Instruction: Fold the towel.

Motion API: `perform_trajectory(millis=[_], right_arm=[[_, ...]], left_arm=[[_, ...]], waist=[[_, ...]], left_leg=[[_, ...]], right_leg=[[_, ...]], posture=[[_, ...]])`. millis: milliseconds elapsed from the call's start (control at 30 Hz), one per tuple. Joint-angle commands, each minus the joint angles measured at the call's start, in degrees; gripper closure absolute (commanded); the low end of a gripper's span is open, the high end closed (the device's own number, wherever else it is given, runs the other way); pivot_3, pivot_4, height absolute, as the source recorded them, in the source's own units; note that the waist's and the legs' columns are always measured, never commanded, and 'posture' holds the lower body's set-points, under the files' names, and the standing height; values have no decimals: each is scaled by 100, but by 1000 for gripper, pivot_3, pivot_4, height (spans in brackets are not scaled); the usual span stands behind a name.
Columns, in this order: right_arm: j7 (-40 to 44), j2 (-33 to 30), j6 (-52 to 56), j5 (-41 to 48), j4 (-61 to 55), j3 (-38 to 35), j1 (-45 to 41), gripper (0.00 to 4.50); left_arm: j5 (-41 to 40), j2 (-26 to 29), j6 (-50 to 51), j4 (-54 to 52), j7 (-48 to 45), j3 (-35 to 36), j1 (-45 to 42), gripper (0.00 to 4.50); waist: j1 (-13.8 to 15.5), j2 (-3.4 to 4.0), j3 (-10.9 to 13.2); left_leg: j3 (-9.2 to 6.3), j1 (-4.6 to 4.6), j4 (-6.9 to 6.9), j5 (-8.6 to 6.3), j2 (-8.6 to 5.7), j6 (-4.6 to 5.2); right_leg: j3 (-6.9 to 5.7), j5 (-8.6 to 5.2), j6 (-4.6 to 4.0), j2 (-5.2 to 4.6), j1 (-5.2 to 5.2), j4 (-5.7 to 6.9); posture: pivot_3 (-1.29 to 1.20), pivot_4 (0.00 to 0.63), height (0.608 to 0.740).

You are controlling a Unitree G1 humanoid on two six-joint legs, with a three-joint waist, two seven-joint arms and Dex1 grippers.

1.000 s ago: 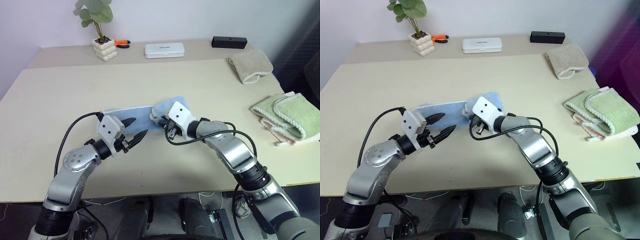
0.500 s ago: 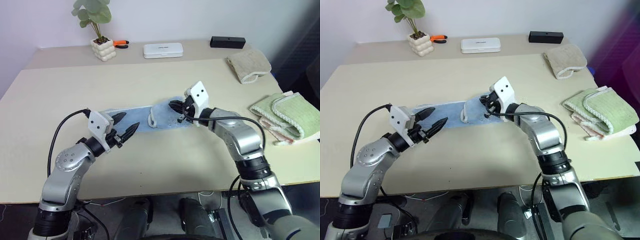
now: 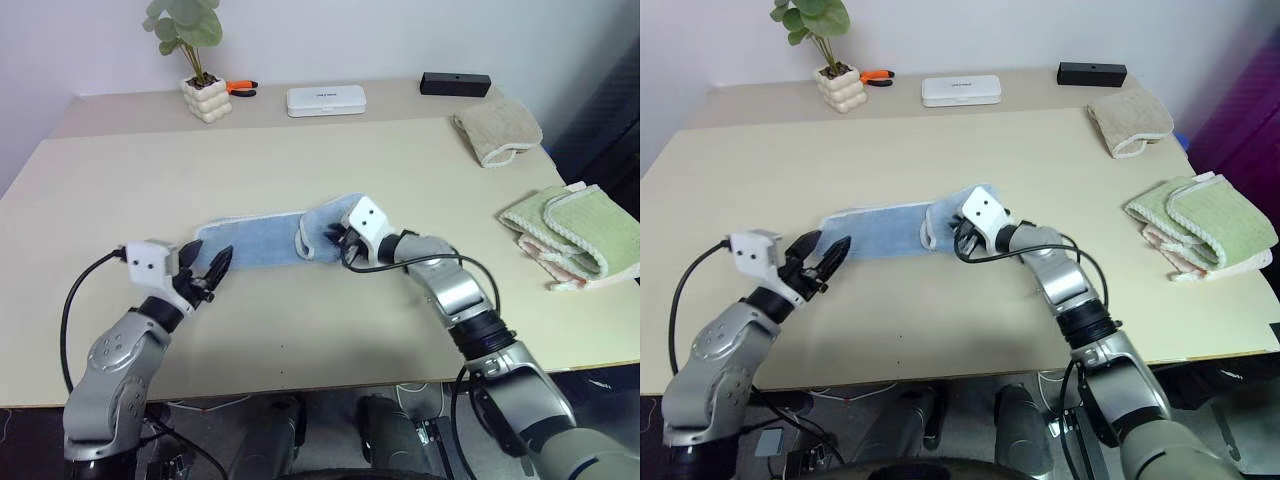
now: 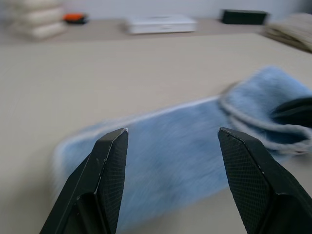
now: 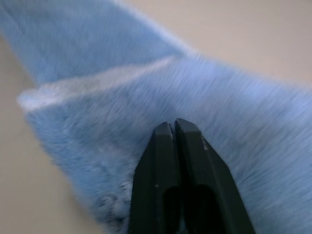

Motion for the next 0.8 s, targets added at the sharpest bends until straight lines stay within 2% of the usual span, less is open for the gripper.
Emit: perform_trajectory(millis=[33,67,100,133,167,400,533,700,800], right_arm=[[184,-283,-1265,-395,-293,-1,-395,2137],[214,-326,-1512,-457,-251,11,-472,1643],[242,-337,-1710,-487,-205,10,-534,1057],[290,-334,-1846,-497,-164,16,-583,691],[339,-321,-1922,-502,-118,19,-616,125],[748,-149,-2173,-485,41,138,-627,51],[829,-59,-2161,-505,-145,211,-466,51],[832,-2,-2031,-521,-438,236,-304,51],[820,-23,-1946,-557,-576,234,-218,0]], left_arm=[[-512,-209,459,-372,447,365,297,996],[-731,-323,563,-400,567,482,377,730],[-981,-443,674,-432,698,606,426,207],[-1242,-564,804,-450,867,727,450,0],[-1423,-642,901,-462,1007,813,457,0],[-3029,-1075,1478,-176,2398,1408,187,0],[-3940,-1176,1540,417,3345,1526,-598,0],[-4563,-1183,1497,1145,3890,1454,-1369,0],[-4559,-1206,1417,1424,3994,1347,-1687,833]], waist=[[2,0,0],[-8,-1,-1],[-6,-3,-2],[-4,-5,-3],[2,-5,-3],[15,-8,-2],[31,-17,-7],[26,-18,-8],[17,-19,-8]], left_leg=[[-1,0,1,0,1,0],[-1,1,0,0,2,-1],[0,1,0,-1,5,-1],[-1,2,0,-1,5,-2],[-1,3,0,-2,7,-3],[-2,3,5,-2,7,-3],[-6,3,12,-1,7,-4],[-3,3,11,-1,6,-5],[-3,4,11,0,6,-6]], right_leg=[[-1,0,0,1,1,0],[-1,0,0,2,2,0],[-1,0,0,4,2,0],[-1,0,0,4,4,0],[-2,0,-1,6,5,0],[-1,0,-2,6,8,-1],[-3,3,-7,9,11,-1],[-1,4,-6,9,10,-1],[-1,5,-6,10,9,-1]], posture=[[0,150,740],[0,150,740],[0,150,740],[0,150,740],[0,150,740],[0,150,740],[0,150,740],[0,150,740],[0,150,740]])
